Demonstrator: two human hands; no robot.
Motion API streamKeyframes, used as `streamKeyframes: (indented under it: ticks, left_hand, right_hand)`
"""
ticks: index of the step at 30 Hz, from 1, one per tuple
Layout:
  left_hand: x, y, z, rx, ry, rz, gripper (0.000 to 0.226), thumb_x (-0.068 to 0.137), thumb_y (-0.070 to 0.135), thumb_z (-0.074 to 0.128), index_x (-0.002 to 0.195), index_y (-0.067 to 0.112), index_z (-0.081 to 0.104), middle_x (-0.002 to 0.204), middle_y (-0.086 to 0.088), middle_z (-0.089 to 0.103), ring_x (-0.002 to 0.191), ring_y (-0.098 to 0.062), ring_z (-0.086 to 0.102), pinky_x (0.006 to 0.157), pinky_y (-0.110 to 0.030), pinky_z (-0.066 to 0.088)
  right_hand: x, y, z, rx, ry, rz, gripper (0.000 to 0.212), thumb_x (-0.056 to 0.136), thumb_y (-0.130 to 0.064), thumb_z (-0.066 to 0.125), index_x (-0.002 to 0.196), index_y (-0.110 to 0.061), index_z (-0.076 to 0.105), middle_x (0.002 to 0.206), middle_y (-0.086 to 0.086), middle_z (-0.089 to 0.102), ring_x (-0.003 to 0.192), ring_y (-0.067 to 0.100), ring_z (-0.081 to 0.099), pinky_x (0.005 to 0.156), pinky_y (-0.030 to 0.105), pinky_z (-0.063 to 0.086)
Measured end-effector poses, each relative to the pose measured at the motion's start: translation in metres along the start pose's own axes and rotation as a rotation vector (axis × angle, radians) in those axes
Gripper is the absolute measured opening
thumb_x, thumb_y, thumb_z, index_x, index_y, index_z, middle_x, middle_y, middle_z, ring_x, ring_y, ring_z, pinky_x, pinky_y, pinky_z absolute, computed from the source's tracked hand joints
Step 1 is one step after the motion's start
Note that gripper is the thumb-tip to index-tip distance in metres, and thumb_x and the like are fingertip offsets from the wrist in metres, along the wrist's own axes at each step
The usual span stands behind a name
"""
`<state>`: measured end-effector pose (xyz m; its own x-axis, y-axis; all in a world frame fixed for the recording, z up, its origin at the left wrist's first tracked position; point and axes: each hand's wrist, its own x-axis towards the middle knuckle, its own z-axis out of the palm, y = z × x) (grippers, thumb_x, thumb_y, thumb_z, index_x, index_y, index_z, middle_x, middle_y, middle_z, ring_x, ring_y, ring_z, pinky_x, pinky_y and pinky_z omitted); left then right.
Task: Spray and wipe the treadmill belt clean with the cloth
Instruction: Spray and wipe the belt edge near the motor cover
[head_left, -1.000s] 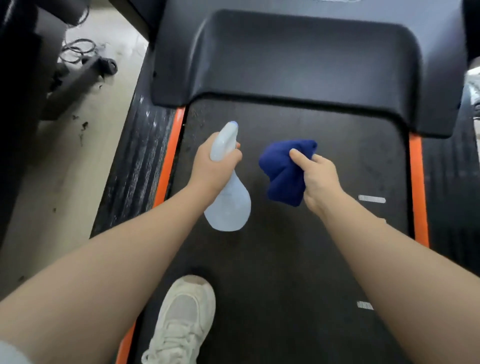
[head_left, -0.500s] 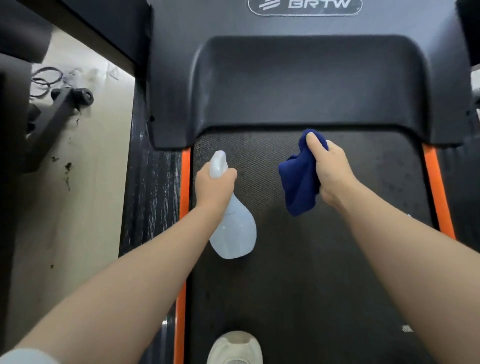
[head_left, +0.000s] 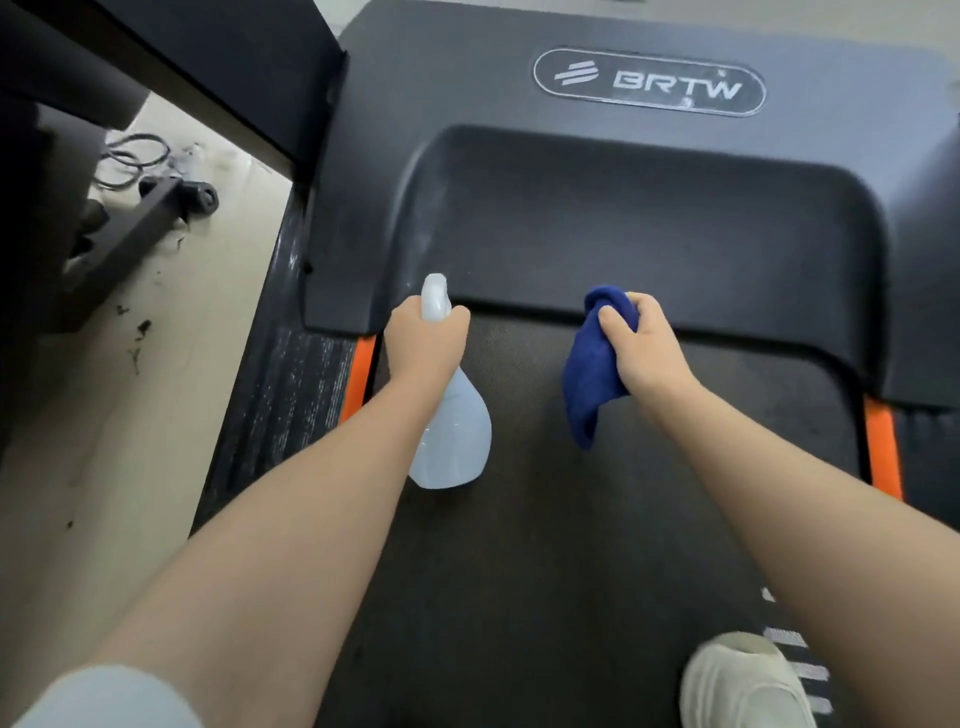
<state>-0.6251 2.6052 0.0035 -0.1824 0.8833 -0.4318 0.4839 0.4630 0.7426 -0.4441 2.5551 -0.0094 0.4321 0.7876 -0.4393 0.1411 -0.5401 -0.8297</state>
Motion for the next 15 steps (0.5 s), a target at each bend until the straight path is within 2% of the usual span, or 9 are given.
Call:
streamKeyframes:
  ticks: [2, 3, 4, 6, 8, 10, 12, 15]
  left_hand:
    - [-0.006, 0.008, 0.015, -0.035, -0.085, 0.050, 0.019, 0.077, 0.020, 0.053, 0.065, 0.011, 0.040, 0.064, -0.003, 0.045, 0.066, -0.024, 0.042, 0.060, -0.031, 0.036]
    - [-0.012, 0.014, 0.024, -0.013, -0.176, 0.097, 0.016, 0.073, 0.024, 0.054, 0.070, 0.009, 0.048, 0.071, -0.008, 0.054, 0.072, -0.028, 0.050, 0.066, -0.034, 0.042]
    - [-0.018, 0.019, 0.034, 0.018, -0.278, 0.135, 0.020, 0.072, 0.027, 0.056, 0.080, 0.008, 0.056, 0.083, -0.011, 0.062, 0.081, -0.030, 0.057, 0.074, -0.037, 0.047]
    - [-0.028, 0.029, 0.056, 0.056, -0.410, 0.175, 0.030, 0.077, 0.024, 0.060, 0.103, 0.008, 0.061, 0.102, -0.012, 0.063, 0.096, -0.029, 0.058, 0.085, -0.038, 0.048]
    - [-0.034, 0.040, 0.080, 0.051, -0.450, 0.201, 0.028, 0.083, 0.015, 0.059, 0.109, 0.004, 0.060, 0.101, -0.011, 0.061, 0.095, -0.028, 0.057, 0.078, -0.034, 0.044]
    - [-0.038, 0.053, 0.101, 0.019, -0.450, 0.223, 0.018, 0.084, 0.012, 0.058, 0.099, 0.002, 0.058, 0.093, -0.012, 0.059, 0.085, -0.027, 0.054, 0.068, -0.030, 0.040]
    - [-0.040, 0.067, 0.121, 0.002, -0.443, 0.247, 0.009, 0.083, 0.013, 0.058, 0.081, 0.007, 0.051, 0.078, -0.005, 0.050, 0.071, -0.021, 0.046, 0.058, -0.026, 0.035]
    - [-0.042, 0.084, 0.138, 0.055, -0.403, 0.285, 0.030, 0.082, 0.012, 0.056, 0.063, 0.015, 0.033, 0.064, 0.002, 0.037, 0.064, -0.019, 0.037, 0.053, -0.028, 0.029]
  right_hand:
    - [0.007, 0.007, -0.011, -0.082, 0.045, -0.043, 0.028, 0.097, -0.025, 0.044, 0.124, -0.016, 0.045, 0.110, -0.003, 0.054, 0.096, 0.012, 0.050, 0.064, 0.013, 0.038]
    - [0.010, 0.010, -0.018, -0.109, 0.070, -0.052, 0.029, 0.097, -0.025, 0.045, 0.125, -0.016, 0.046, 0.109, -0.003, 0.054, 0.096, 0.012, 0.050, 0.070, 0.016, 0.038]
    - [0.013, 0.015, -0.026, -0.129, 0.095, -0.053, 0.030, 0.097, -0.025, 0.046, 0.125, -0.015, 0.047, 0.109, -0.004, 0.054, 0.096, 0.012, 0.050, 0.076, 0.020, 0.036]
    - [0.016, 0.022, -0.041, -0.140, 0.150, -0.039, 0.029, 0.096, -0.024, 0.046, 0.124, -0.015, 0.048, 0.108, -0.004, 0.055, 0.097, 0.013, 0.050, 0.080, 0.024, 0.036]
    - [0.017, 0.028, -0.058, -0.117, 0.214, -0.003, 0.030, 0.095, -0.024, 0.046, 0.124, -0.015, 0.049, 0.109, -0.003, 0.056, 0.098, 0.015, 0.052, 0.083, 0.029, 0.040]
    - [0.019, 0.033, -0.073, -0.117, 0.264, 0.031, 0.030, 0.095, -0.025, 0.046, 0.124, -0.015, 0.049, 0.109, -0.002, 0.056, 0.099, 0.018, 0.054, 0.087, 0.035, 0.045]
    - [0.022, 0.037, -0.087, -0.119, 0.299, 0.064, 0.030, 0.095, -0.025, 0.045, 0.123, -0.016, 0.048, 0.106, -0.001, 0.056, 0.098, 0.020, 0.054, 0.086, 0.040, 0.048]
    - [0.029, 0.039, -0.104, -0.120, 0.314, 0.058, 0.025, 0.091, -0.020, 0.045, 0.116, -0.020, 0.049, 0.104, 0.000, 0.056, 0.095, 0.023, 0.055, 0.083, 0.043, 0.050]
